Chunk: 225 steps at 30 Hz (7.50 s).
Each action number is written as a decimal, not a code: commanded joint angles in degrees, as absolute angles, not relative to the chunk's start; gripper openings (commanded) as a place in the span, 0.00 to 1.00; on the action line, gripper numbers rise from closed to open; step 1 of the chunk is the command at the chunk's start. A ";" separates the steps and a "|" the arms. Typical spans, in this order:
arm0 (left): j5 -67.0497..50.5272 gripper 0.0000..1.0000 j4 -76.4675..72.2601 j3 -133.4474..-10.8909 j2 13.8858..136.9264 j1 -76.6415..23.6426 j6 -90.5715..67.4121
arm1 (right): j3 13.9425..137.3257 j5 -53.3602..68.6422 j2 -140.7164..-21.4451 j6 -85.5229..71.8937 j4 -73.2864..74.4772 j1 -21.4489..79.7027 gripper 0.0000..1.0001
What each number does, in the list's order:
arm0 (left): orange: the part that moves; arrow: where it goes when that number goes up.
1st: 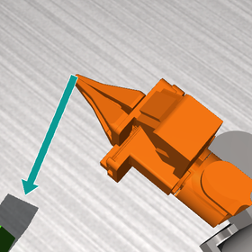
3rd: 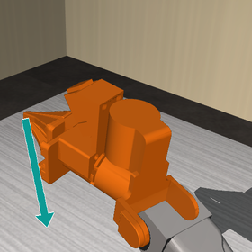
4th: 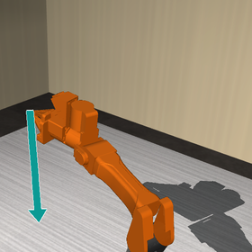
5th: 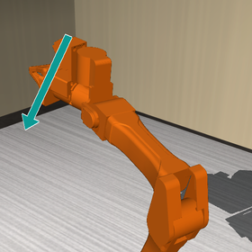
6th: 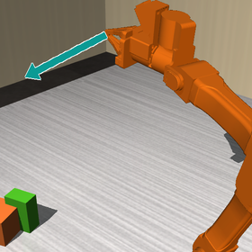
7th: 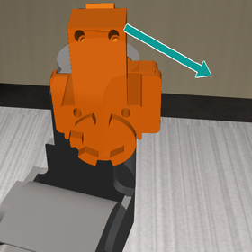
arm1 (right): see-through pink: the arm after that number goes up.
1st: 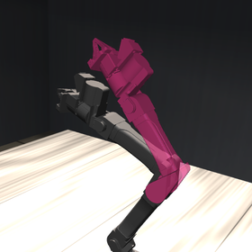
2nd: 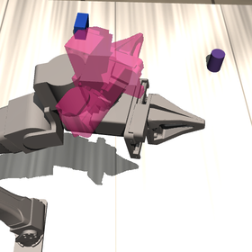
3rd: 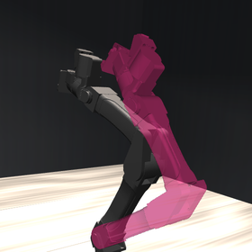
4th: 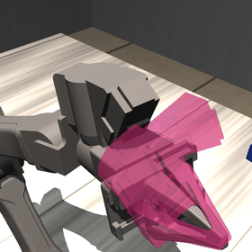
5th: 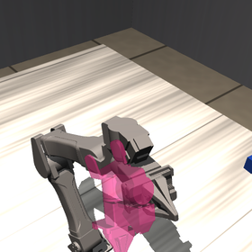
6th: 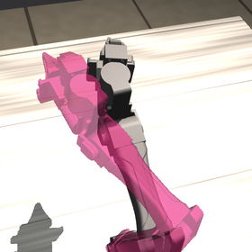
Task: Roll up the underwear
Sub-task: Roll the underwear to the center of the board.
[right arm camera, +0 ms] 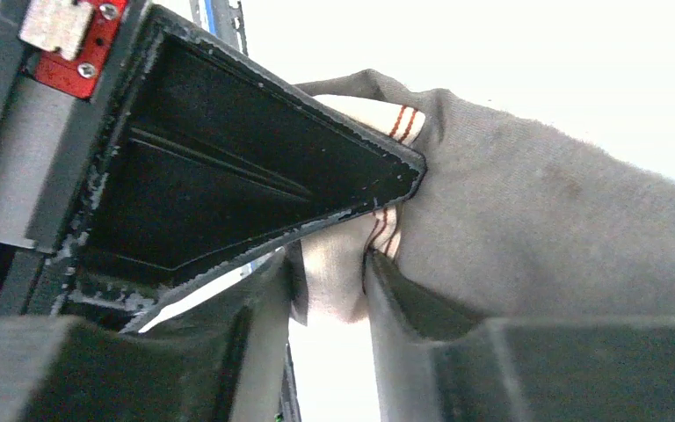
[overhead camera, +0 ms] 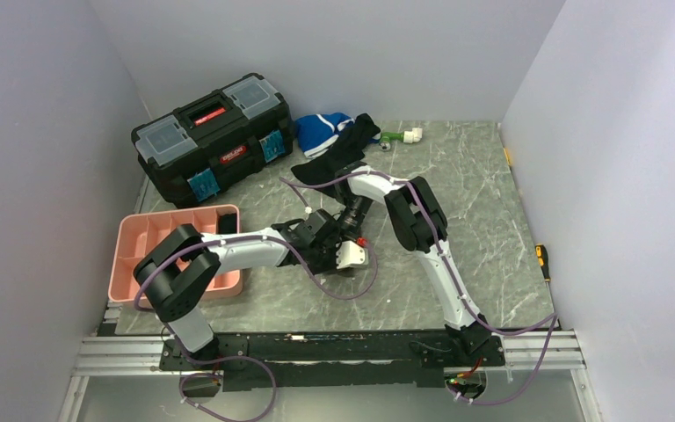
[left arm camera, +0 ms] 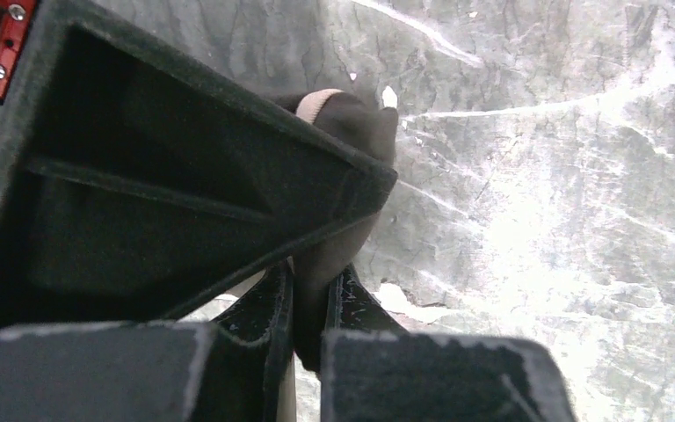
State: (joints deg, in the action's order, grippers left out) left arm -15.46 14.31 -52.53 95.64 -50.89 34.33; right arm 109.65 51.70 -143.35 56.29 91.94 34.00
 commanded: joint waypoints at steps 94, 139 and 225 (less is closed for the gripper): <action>-53.34 0.35 62.86 -97.28 135.56 -31.90 31.19 | 58.63 12.47 -104.88 43.50 33.37 49.30 0.07; -29.27 0.63 26.73 -49.85 61.09 -18.25 23.76 | 94.51 49.66 -134.27 59.27 78.27 31.48 0.03; -26.74 0.00 24.40 -64.34 109.49 -50.20 35.88 | 99.75 44.45 -123.30 55.50 80.82 22.01 0.48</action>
State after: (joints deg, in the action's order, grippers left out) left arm -27.64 22.17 -64.27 105.06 -49.21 34.96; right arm 98.30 44.64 -128.66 52.36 80.51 24.32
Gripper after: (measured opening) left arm 0.215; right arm 0.479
